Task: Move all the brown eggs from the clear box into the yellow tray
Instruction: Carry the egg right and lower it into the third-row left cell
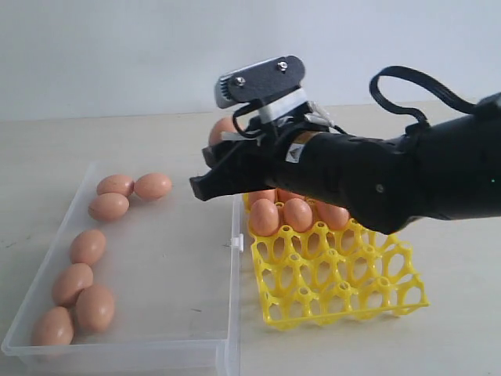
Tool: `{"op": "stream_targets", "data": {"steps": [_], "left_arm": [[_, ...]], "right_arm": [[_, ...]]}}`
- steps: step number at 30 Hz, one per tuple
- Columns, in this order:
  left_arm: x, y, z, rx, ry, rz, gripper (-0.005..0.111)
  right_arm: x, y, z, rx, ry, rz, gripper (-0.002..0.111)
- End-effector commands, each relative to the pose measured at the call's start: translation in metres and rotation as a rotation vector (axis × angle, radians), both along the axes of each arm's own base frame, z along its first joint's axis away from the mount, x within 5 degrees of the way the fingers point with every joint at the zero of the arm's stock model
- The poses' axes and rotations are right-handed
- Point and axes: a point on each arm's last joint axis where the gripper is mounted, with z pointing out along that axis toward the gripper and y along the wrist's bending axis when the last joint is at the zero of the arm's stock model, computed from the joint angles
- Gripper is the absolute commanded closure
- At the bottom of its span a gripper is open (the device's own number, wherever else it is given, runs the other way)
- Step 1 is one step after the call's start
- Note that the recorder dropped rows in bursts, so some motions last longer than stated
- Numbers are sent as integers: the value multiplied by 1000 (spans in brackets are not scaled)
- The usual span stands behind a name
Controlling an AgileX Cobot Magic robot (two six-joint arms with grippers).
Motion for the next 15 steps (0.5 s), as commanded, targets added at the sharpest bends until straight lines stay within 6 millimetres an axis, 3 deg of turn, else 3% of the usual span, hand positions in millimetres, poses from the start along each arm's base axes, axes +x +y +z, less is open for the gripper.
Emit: {"op": "stream_targets", "data": {"steps": [1, 6, 15], "left_arm": [[0, -1, 2, -6, -19, -7, 107], [0, -1, 2, -6, -19, -7, 107], [0, -1, 2, -6, -19, -7, 107]], "right_arm": [[4, -26, -9, -22, -30, -56, 108], [3, -38, -18, -28, -37, -89, 108], [5, -39, -34, -47, -30, -98, 108]]}}
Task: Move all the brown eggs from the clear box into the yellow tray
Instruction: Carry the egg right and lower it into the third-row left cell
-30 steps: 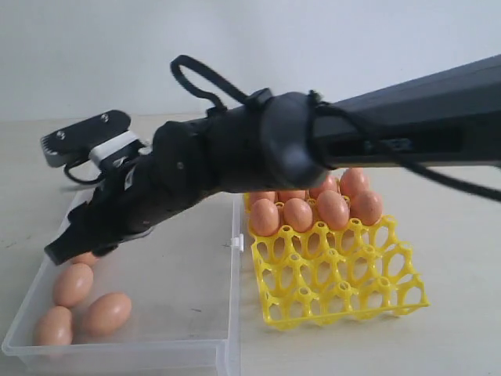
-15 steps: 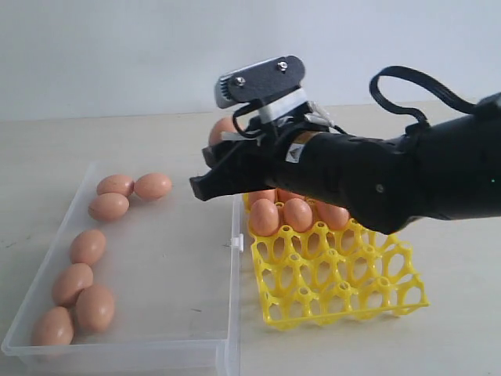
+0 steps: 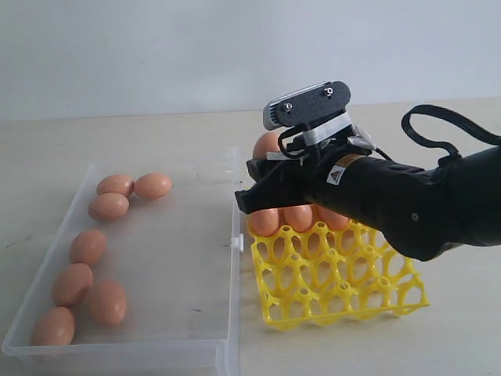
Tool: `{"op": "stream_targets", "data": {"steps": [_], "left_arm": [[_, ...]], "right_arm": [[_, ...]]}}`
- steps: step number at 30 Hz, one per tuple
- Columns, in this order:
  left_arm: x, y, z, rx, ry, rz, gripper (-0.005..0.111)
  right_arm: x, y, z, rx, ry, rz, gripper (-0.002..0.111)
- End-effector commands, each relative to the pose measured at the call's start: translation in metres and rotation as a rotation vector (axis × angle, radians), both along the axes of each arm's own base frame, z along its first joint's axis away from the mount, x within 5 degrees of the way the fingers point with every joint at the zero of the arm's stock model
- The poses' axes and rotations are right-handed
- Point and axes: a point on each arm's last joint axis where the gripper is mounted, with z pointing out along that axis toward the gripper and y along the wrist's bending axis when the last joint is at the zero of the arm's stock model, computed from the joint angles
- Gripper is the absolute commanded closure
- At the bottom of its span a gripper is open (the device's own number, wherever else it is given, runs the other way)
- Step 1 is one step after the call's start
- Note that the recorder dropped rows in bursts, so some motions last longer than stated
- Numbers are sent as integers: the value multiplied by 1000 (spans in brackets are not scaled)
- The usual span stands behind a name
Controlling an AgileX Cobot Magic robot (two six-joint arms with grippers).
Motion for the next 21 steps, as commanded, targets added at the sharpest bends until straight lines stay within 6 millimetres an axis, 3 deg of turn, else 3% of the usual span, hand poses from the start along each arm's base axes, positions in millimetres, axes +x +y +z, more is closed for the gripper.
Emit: {"op": "stream_targets", "data": {"steps": [1, 10, 21], "left_arm": [[0, -1, 2, -6, -19, -7, 107], [0, -1, 2, -6, -19, -7, 107], [0, -1, 2, -6, -19, -7, 107]], "right_arm": [[4, 0, -12, -21, -9, -1, 108], [-2, -4, -42, -48, 92, -20, 108], [-13, -13, -52, -72, 65, -2, 108]]}}
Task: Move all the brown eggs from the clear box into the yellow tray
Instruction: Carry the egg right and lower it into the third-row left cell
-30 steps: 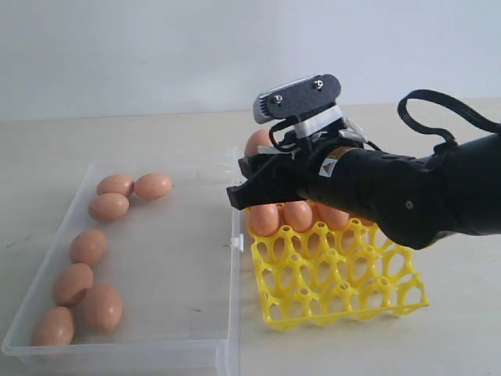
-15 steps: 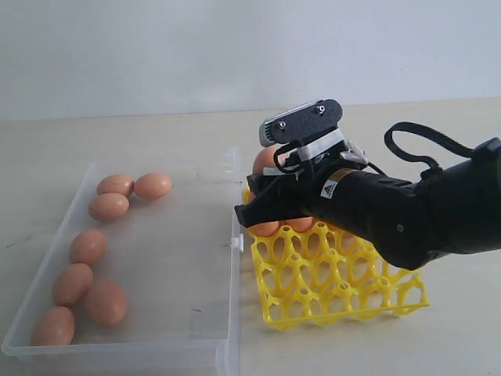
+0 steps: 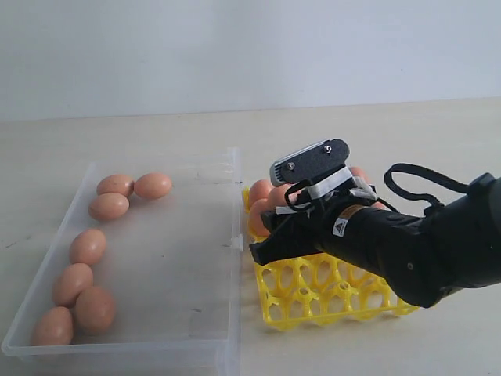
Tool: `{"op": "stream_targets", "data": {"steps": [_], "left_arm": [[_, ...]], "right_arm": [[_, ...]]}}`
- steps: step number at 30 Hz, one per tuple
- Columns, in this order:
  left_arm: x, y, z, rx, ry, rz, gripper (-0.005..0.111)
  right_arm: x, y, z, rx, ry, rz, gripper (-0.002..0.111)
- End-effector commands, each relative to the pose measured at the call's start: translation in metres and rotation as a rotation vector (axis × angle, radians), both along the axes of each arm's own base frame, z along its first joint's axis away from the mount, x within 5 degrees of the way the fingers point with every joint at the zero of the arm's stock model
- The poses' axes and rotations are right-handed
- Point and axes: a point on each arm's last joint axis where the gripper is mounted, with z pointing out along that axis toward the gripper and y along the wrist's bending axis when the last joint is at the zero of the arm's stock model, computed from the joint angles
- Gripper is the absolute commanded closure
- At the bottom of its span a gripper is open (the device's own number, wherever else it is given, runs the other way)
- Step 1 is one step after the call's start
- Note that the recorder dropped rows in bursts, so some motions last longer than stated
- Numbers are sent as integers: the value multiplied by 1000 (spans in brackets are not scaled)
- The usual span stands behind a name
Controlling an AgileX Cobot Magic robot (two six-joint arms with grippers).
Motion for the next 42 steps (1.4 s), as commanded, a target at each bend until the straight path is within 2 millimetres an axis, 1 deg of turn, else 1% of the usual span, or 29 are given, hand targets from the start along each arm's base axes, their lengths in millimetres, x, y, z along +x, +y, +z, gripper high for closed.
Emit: {"op": "stream_targets", "data": {"steps": [1, 3, 7, 11, 17, 21, 27, 33, 39, 42], "left_arm": [[0, -1, 2, -6, -19, -7, 107], [0, -1, 2, -6, -19, -7, 107], [0, -1, 2, -6, -19, -7, 107], [0, -1, 2, -6, -19, -7, 107], [0, -1, 2, -6, -19, -7, 107], [0, -1, 2, -6, -19, -7, 107], [0, -1, 2, -6, -19, -7, 107], [0, -1, 2, -6, -19, -7, 107], [0, -1, 2, -6, -19, -7, 107], [0, -1, 2, -6, -19, -7, 107]], "right_arm": [[1, 0, 2, 12, -60, 22, 108], [2, 1, 0, 17, -82, 28, 108], [2, 1, -10, 14, -51, 20, 108], [-2, 8, -10, 67, -21, 85, 108], [-6, 5, -11, 45, 30, 79, 108], [-14, -1, -10, 28, 7, 95, 108], [-13, 1, -7, 41, -36, 120, 107], [-12, 2, -6, 53, -54, 120, 87], [-12, 2, -6, 53, -54, 120, 59], [-12, 2, -6, 56, -52, 118, 48]]}}
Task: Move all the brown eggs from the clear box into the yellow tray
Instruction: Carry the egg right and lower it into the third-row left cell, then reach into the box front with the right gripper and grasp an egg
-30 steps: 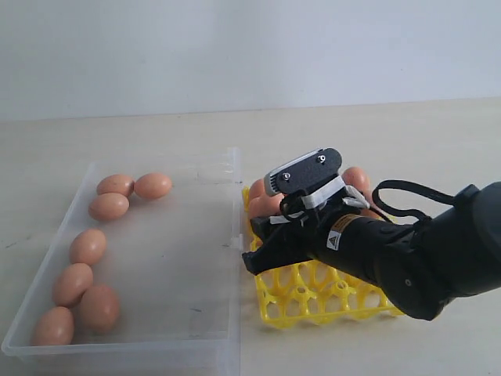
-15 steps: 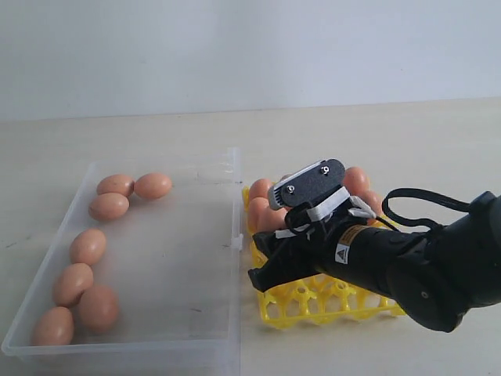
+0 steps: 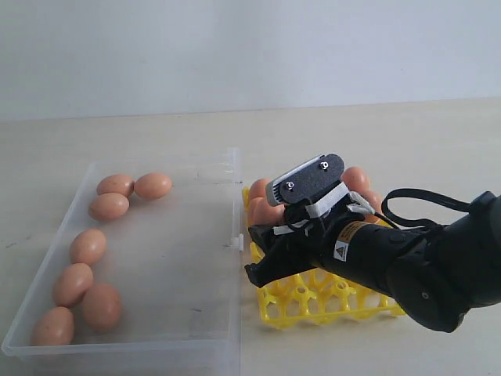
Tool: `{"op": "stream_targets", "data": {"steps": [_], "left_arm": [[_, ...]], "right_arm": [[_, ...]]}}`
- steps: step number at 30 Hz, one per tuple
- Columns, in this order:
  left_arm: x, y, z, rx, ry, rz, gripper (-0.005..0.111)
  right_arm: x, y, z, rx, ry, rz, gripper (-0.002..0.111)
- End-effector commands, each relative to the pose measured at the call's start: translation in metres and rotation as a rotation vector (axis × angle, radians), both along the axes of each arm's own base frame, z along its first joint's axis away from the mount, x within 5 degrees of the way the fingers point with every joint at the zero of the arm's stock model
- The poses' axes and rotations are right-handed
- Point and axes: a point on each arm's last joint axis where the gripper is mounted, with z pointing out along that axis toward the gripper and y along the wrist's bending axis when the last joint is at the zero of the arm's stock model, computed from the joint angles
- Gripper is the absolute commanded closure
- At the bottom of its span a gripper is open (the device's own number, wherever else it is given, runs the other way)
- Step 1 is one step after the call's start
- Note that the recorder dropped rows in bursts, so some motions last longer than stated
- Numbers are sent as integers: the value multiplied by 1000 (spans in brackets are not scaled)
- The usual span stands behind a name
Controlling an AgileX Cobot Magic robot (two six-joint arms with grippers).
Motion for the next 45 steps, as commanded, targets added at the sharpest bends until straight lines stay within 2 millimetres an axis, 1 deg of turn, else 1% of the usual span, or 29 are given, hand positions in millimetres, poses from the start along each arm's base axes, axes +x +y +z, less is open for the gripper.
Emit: {"op": "stream_targets", "data": {"steps": [1, 7, 10, 12, 14, 16, 18, 20, 23, 26, 30, 33, 34, 38, 41, 45], "left_arm": [[0, -1, 2, -6, -19, -7, 107], [0, -1, 2, -6, -19, -7, 107], [0, -1, 2, -6, -19, -7, 107], [0, -1, 2, -6, -19, -7, 107], [0, -1, 2, -6, -19, -7, 107], [0, -1, 2, -6, -19, -7, 107], [0, -1, 2, -6, -19, -7, 107], [0, -1, 2, -6, -19, -7, 107], [0, -1, 2, -6, -19, -7, 107], [0, -1, 2, -6, -19, -7, 107], [0, -1, 2, -6, -19, -7, 107], [0, -1, 2, -6, -19, -7, 107], [0, -1, 2, -6, -19, -7, 107], [0, -1, 2, -6, -19, -7, 107], [0, -1, 2, -6, -19, -7, 107], [0, -1, 2, -6, -19, -7, 107]], "right_arm": [[0, -1, 3, 9, -23, 6, 46], [0, -1, 3, 8, -21, 4, 46], [0, -1, 11, 10, -41, 6, 46], [-2, -3, 28, 22, -59, 6, 46], [-3, -3, 51, 29, -63, 8, 49], [-1, 0, 75, 24, -10, 5, 51], [0, 10, 92, -15, 71, 19, 51], [4, 27, 110, -43, 120, 45, 51], [5, 61, 121, -52, 206, 92, 51], [2, 97, 114, -94, 253, 180, 51], [0, 139, 86, -162, 363, 276, 51], [-3, 164, 68, -207, 422, 337, 51], [-6, 170, 63, -216, 440, 351, 51], [-4, 190, 48, -222, 490, 367, 50], [1, 197, 44, -222, 492, 371, 49], [5, 206, 37, -238, 513, 381, 43]]}}
